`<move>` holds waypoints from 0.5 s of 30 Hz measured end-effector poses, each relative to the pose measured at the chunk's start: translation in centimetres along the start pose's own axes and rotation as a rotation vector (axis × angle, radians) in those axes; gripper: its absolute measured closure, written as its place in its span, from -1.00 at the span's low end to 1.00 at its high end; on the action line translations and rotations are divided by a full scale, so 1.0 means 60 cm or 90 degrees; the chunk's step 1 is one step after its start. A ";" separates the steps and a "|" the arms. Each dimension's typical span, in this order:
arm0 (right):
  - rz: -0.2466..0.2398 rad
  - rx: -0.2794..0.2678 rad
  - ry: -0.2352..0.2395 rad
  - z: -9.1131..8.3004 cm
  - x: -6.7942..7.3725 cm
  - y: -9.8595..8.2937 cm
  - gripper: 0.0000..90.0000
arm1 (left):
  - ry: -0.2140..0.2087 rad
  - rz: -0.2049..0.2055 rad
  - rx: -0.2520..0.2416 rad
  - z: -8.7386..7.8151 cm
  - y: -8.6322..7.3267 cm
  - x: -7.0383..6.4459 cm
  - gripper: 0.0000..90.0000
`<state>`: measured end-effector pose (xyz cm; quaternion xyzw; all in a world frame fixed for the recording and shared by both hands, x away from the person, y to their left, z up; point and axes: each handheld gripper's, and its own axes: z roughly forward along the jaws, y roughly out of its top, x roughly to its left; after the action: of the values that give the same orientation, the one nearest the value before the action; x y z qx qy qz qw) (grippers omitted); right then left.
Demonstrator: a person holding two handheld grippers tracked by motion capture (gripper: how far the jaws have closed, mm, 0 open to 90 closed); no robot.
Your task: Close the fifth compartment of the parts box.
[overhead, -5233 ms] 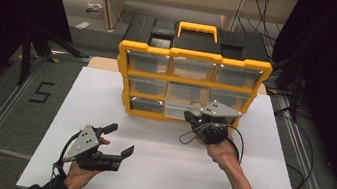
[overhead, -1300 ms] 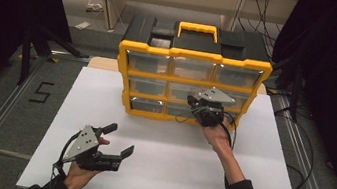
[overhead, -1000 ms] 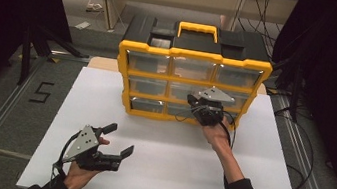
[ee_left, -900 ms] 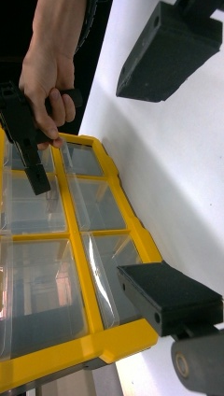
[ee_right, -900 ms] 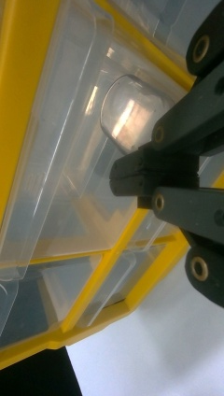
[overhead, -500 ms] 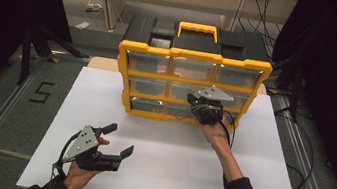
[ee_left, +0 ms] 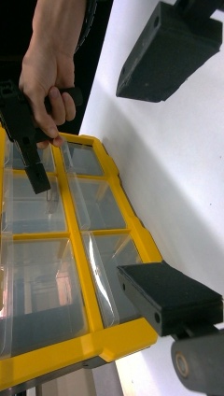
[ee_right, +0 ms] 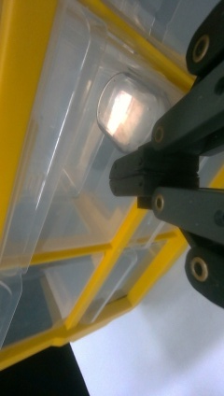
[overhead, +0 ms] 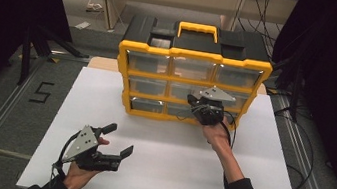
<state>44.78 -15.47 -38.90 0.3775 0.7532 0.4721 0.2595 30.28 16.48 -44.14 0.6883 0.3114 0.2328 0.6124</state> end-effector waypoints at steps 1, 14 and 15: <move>0.001 0.001 0.003 -0.002 0.001 0.000 0.98 | -0.001 0.001 0.001 0.000 0.000 0.000 -0.74; 0.003 -0.018 0.042 -0.046 0.015 0.005 0.67 | -0.002 0.001 0.004 0.000 0.000 0.000 -0.74; 0.004 -0.020 0.046 -0.049 0.016 0.006 0.63 | -0.003 0.002 0.004 0.000 0.000 0.000 -0.74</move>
<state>42.12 -16.09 -37.40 0.3589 0.7531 0.4981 0.2367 30.28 16.45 -44.14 0.6912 0.3098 0.2310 0.6107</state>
